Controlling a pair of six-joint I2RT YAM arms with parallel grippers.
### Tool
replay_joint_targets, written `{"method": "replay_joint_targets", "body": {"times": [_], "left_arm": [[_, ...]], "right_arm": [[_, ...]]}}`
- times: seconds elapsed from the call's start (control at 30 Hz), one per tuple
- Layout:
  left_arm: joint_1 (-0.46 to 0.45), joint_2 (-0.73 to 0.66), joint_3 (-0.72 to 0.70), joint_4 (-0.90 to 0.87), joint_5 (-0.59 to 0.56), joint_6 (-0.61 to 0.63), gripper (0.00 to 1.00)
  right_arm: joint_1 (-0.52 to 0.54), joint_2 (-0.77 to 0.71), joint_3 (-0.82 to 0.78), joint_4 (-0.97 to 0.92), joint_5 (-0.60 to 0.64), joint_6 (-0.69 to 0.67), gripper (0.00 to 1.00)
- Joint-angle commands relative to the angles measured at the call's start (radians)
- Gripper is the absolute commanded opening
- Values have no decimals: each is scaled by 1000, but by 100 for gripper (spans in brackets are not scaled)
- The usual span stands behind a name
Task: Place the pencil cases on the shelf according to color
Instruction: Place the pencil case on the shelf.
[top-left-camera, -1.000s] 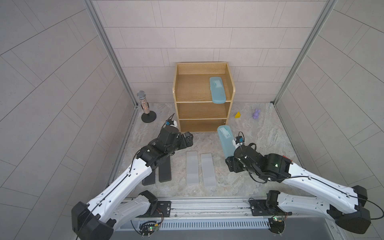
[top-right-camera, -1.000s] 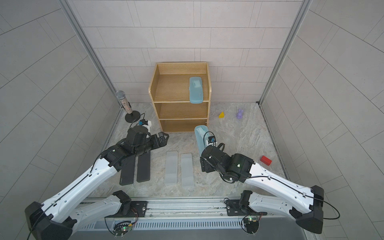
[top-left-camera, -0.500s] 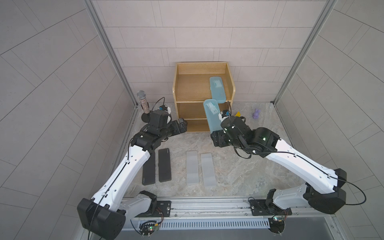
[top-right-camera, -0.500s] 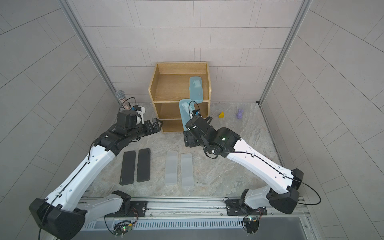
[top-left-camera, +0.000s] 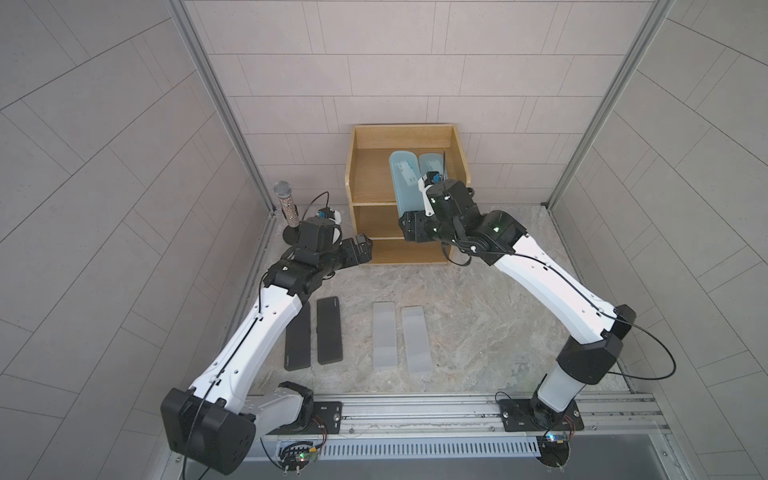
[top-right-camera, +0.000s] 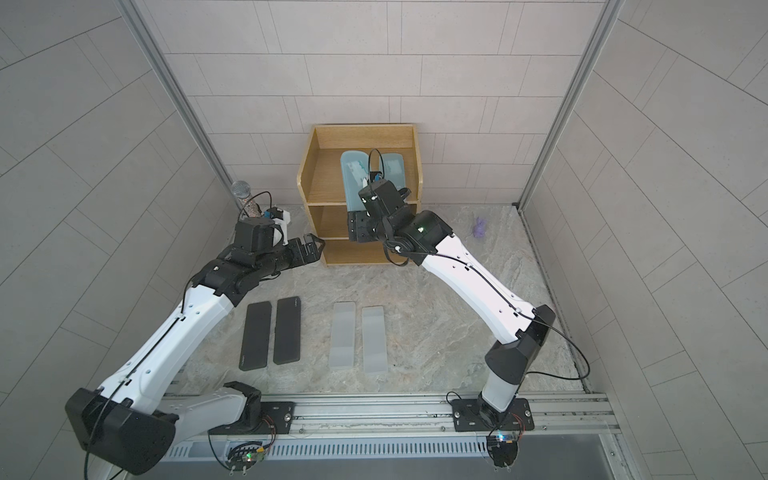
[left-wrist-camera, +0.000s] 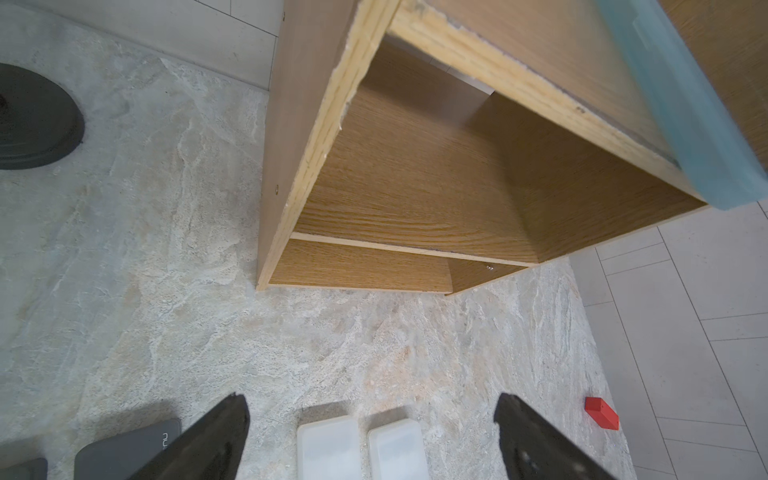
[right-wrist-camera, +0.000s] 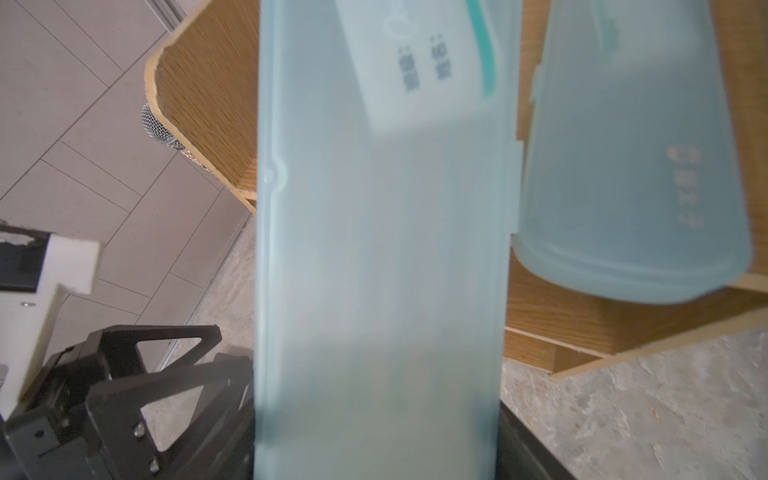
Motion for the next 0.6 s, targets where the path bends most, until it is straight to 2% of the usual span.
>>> {"method": "replay_joint_targets", "body": {"times": [0.0, 0.37, 0.57], "left_arm": [[13, -14, -51, 73, 21, 3, 100], [32, -13, -70, 84, 68, -19, 100], [34, -12, -71, 84, 90, -21, 100]], "right_arm": [[-15, 57, 106, 26, -34, -26, 57], [-54, 393, 553, -89, 64, -50, 58], [-56, 438, 595, -124, 141, -60, 61]]}}
